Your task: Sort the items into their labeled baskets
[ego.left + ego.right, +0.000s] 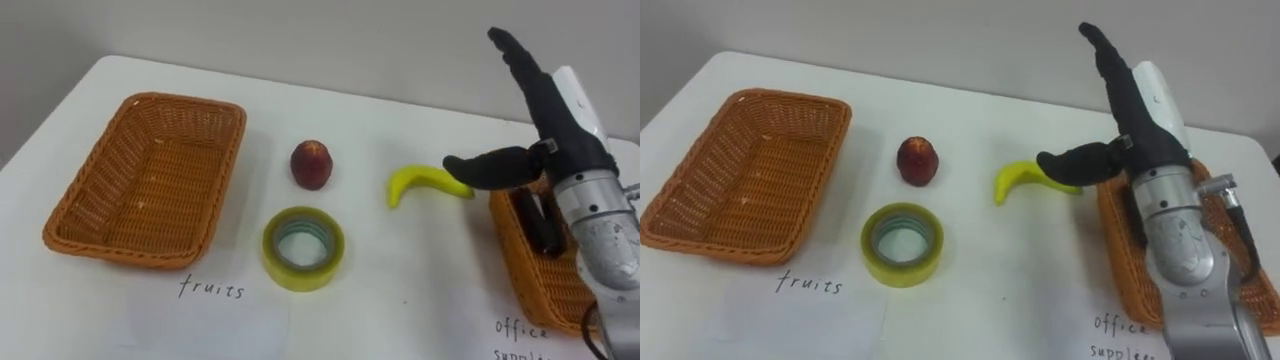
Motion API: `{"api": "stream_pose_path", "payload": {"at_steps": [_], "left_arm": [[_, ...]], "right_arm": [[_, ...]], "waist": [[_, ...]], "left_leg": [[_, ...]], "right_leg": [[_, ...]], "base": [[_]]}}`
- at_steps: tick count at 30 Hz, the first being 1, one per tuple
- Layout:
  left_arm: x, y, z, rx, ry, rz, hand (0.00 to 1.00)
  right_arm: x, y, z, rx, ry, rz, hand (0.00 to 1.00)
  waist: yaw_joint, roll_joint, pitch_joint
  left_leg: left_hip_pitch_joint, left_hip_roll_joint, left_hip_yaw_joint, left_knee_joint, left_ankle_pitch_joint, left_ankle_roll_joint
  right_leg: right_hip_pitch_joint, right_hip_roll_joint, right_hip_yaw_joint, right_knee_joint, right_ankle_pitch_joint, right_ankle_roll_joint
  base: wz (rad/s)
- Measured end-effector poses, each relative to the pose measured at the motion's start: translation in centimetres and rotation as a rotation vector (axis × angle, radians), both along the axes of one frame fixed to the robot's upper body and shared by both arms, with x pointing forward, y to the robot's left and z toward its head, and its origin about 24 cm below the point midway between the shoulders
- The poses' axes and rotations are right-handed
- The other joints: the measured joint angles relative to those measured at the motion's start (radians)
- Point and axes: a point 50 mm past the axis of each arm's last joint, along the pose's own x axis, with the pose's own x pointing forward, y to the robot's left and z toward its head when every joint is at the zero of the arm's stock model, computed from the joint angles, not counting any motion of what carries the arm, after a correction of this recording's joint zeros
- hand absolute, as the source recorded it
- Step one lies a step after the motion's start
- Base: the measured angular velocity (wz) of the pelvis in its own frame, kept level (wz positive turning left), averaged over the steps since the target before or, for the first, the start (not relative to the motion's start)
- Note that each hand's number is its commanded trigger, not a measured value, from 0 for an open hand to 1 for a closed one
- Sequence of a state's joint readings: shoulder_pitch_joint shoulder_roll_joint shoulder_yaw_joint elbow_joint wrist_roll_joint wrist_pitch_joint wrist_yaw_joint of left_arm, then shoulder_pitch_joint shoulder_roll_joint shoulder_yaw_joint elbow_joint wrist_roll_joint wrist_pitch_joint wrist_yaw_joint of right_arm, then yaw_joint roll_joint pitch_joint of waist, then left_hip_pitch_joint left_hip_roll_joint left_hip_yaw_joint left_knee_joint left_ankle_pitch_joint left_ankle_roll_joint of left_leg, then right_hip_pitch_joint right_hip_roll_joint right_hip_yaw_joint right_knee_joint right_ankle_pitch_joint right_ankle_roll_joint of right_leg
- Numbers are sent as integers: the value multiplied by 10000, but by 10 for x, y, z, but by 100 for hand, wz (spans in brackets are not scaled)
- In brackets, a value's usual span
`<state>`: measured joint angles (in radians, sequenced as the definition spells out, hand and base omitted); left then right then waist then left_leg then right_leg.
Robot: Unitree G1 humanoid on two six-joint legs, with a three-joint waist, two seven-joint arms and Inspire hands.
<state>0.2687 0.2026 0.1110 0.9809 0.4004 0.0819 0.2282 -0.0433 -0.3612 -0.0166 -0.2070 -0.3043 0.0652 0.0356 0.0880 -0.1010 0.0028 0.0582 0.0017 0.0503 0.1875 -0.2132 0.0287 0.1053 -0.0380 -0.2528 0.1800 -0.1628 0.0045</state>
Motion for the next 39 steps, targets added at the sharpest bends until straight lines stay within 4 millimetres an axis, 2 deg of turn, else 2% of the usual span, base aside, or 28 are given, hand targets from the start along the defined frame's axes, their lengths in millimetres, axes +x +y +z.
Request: {"api": "stream_pose_path", "payload": {"at_steps": [6, 13, 18, 30, 33, 35, 39], "left_arm": [[2, -2, -1, -49, 16, -183, 0], [2, -4, -2, -69, 85, -210, 0], [4, -4, -1, -16, 81, -357, 0], [7, -7, -2, 73, 103, -777, 0], [7, -8, -2, 96, 120, -831, 0], [8, -8, -2, 135, 104, -929, 0], [11, -8, -1, 185, 38, -1045, 0]], "right_arm": [[4, 13, 1, 317, -41, 514, 0], [4, 17, -1, 602, 16, 630, 0], [5, 24, -11, 965, 424, 848, 0], [7, 37, -13, 932, 467, 1317, 0], [7, 42, -15, 911, 536, 1534, 0], [7, 43, -14, 921, 495, 1540, 0], [9, 44, -14, 937, 317, 1457, 0]], "waist": [[164, 14, 10], [412, 131, 86], [545, 200, 128], [612, 258, 87], [623, 297, 62], [676, 314, 12], [756, 364, 33]], "left_leg": [[-107, -38, -14, 40, 1, 0], [-91, -42, -43, 34, 1, 1], [-23, -31, -56, 0, 2, 0], [-57, 11, -50, 87, 8, 1], [-55, 13, -70, 87, 9, 3], [-51, 2, -63, 97, 15, 14], [-3, 0, -69, 99, 21, 24]], "right_leg": [[-6, -1, -22, -111, 0, 0], [22, 2, 37, -130, 0, 1], [76, 12, 49, -139, -3, 5], [72, -1, 32, -133, -3, 5], [75, -9, 4, -133, -3, 5], [84, -27, -29, -129, -3, 5], [147, -46, -113, -131, -5, 8]], "base": [[1], [0], [0], [0], [0], [0], [1]]}}
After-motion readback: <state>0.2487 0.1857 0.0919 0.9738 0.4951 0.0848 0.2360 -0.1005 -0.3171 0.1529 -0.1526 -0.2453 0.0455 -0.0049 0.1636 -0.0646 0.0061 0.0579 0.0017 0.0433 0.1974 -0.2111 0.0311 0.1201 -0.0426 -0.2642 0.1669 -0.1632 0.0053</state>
